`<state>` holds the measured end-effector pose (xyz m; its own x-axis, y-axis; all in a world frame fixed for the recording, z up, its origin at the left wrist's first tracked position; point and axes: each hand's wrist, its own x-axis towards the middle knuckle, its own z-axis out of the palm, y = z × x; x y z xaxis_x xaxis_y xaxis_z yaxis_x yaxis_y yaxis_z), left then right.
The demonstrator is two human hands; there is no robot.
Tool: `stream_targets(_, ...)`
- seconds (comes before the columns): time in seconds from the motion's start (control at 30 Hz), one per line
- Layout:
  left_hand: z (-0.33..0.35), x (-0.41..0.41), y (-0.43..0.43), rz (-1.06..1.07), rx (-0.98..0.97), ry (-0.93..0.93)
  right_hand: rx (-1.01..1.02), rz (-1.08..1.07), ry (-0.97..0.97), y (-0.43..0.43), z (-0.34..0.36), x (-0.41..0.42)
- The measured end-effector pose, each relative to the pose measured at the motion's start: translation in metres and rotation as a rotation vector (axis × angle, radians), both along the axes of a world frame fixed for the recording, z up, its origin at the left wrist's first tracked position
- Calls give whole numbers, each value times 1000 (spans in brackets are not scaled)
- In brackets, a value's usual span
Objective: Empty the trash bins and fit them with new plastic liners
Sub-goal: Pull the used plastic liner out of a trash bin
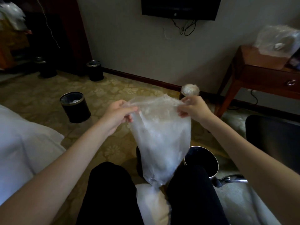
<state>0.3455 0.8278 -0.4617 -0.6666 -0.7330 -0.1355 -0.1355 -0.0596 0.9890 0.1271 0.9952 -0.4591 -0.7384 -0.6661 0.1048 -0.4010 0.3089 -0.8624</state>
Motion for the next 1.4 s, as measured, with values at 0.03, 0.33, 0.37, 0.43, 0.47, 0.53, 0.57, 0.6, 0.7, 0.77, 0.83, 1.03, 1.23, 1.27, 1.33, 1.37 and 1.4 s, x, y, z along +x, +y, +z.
stream_targets(0.03, 3, -1, 0, 39, 10, 40, -51, -49, -2, 0, 2, -1)
stream_targets(0.33, 24, -10, 7, -7, -48, 90, -25, -16, 120, 0, 8, 5)
stream_targets(0.37, 30, -11, 7, 25, 3, 165, -105, -51, 103, -1, 12, 6)
stream_targets(0.43, 38, -15, 6, 23, 43, 237, -175, 36, -25, -3, 23, 14)
stream_targets(0.47, 41, -18, 9, 0, 40, 242, -143, 141, -100, -5, 27, 19)
stream_targets(0.53, 44, -27, 18, -37, 59, 249, -16, 335, -128, -13, 29, 30)
stream_targets(0.57, 45, -32, 23, -48, 88, 255, 37, 402, -100, -18, 29, 38)
stream_targets(0.6, 47, -36, 27, -56, 114, 252, 57, 448, -72, -24, 29, 45)
stream_targets(0.7, 51, -46, 37, -107, 104, 268, -37, 469, -20, -37, 27, 58)
stream_targets(0.77, 50, -46, 35, -77, -56, 314, -82, 391, 27, -41, 23, 58)
stream_targets(0.83, 42, -37, 28, 24, -288, 330, -130, 328, -46, -40, 21, 56)
stream_targets(1.03, -16, -11, 27, -191, -651, -218, -253, 439, -642, -32, 26, 40)
stream_targets(1.23, -20, -35, 44, -170, -810, -96, -383, 443, -777, -35, 21, 52)
stream_targets(1.27, -22, -37, 45, -186, -815, -79, -416, 437, -797, -35, 20, 52)
stream_targets(1.33, -28, -38, 46, -214, -831, -39, -468, 446, -835, -34, 20, 52)
stream_targets(1.37, -32, -38, 45, -209, -853, -23, -481, 449, -843, -34, 20, 53)
stream_targets(1.4, -35, -39, 45, -191, -884, -6, -490, 442, -839, -34, 19, 54)
